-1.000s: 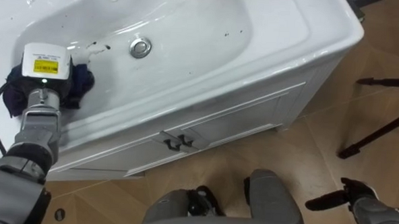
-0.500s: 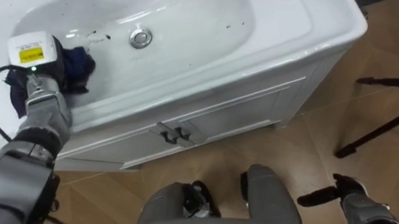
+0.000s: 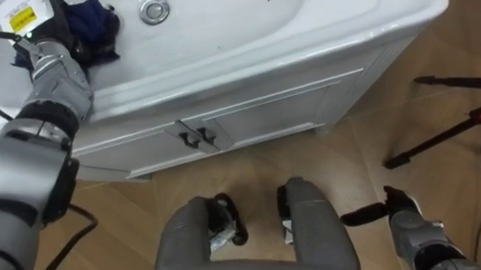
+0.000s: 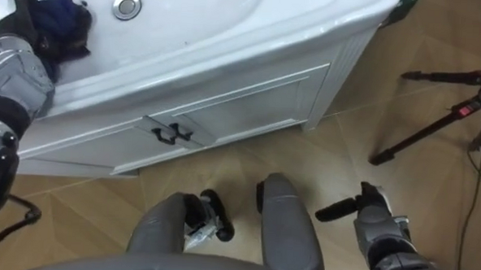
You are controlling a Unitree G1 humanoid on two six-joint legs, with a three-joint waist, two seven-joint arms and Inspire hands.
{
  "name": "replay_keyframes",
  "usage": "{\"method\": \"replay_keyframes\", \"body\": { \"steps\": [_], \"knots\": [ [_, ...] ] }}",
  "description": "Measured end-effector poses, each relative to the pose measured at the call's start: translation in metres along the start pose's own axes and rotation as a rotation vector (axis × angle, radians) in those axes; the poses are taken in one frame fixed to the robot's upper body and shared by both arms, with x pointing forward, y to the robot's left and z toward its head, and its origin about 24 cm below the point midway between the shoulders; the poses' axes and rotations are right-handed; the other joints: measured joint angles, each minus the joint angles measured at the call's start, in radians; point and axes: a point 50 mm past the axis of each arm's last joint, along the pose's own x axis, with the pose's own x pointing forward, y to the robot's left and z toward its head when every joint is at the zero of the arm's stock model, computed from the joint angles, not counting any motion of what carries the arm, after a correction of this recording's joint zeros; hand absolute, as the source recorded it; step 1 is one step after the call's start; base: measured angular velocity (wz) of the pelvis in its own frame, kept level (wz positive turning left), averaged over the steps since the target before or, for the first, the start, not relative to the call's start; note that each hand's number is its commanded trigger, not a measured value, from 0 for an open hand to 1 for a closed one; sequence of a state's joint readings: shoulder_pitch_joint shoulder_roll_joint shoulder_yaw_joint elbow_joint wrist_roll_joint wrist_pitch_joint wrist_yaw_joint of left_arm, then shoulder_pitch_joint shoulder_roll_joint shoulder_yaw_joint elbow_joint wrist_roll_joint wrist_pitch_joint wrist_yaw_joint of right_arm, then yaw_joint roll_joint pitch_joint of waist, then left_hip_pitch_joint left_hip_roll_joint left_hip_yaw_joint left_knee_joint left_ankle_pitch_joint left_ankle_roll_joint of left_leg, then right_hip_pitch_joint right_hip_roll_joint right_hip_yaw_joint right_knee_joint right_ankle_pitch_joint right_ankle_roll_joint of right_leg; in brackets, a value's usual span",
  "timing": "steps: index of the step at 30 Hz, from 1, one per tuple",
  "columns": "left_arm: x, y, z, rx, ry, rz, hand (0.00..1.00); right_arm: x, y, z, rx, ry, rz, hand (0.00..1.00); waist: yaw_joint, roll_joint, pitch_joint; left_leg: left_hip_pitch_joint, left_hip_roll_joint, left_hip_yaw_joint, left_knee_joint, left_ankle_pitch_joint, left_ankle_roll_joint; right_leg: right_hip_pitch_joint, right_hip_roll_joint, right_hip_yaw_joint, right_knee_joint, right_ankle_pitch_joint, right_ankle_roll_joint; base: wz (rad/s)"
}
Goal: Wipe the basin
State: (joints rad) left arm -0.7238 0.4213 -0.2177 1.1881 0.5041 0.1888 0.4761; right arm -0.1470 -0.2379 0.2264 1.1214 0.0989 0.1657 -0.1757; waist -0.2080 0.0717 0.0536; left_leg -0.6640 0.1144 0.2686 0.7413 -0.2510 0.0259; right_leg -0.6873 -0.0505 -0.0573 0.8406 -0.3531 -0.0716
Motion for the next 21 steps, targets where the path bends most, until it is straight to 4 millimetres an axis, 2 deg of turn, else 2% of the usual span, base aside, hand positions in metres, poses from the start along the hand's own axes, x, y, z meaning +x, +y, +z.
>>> {"method": "replay_keyframes", "body": {
  "steps": [4,9,14,18,21],
  "knots": [
    [0.006,0.012,0.009,-0.016,-0.016,0.030,1.00,0.000,0.002,-0.001,0.007,0.006,0.002,0.00,-0.003,0.000,0.0003,-0.040,0.005,-0.004,0.003,-0.005,0.000,-0.035,0.004,-0.002,0.000,0.016,0.009,-0.02],
    [0.007,0.015,0.012,-0.055,-0.005,0.042,1.00,-0.001,0.003,-0.002,-0.004,0.013,0.003,0.00,-0.010,-0.006,0.0037,-0.044,-0.002,-0.008,-0.001,-0.005,0.000,-0.041,0.003,0.000,0.002,0.015,0.006,0.00],
    [0.007,0.014,0.016,-0.046,-0.022,0.049,1.00,-0.001,0.006,0.002,-0.024,-0.002,0.012,0.00,-0.030,-0.022,0.0140,-0.027,-0.005,-0.006,-0.006,-0.005,0.001,-0.026,-0.003,-0.005,0.006,0.012,-0.006,0.03],
    [0.005,0.013,0.029,-0.069,-0.047,0.047,1.00,-0.001,0.007,0.006,-0.025,-0.022,0.014,0.00,-0.050,-0.024,0.0158,-0.019,-0.009,-0.012,-0.009,-0.004,0.000,-0.008,-0.011,-0.024,0.003,0.008,-0.006,0.14],
    [0.000,0.006,0.038,-0.075,-0.075,0.030,1.00,-0.001,0.008,0.007,-0.024,-0.035,0.016,0.00,-0.063,-0.032,0.0204,0.007,-0.016,-0.013,-0.021,-0.004,0.002,0.018,-0.017,-0.026,-0.006,0.005,-0.002,0.07]
  ]
}}
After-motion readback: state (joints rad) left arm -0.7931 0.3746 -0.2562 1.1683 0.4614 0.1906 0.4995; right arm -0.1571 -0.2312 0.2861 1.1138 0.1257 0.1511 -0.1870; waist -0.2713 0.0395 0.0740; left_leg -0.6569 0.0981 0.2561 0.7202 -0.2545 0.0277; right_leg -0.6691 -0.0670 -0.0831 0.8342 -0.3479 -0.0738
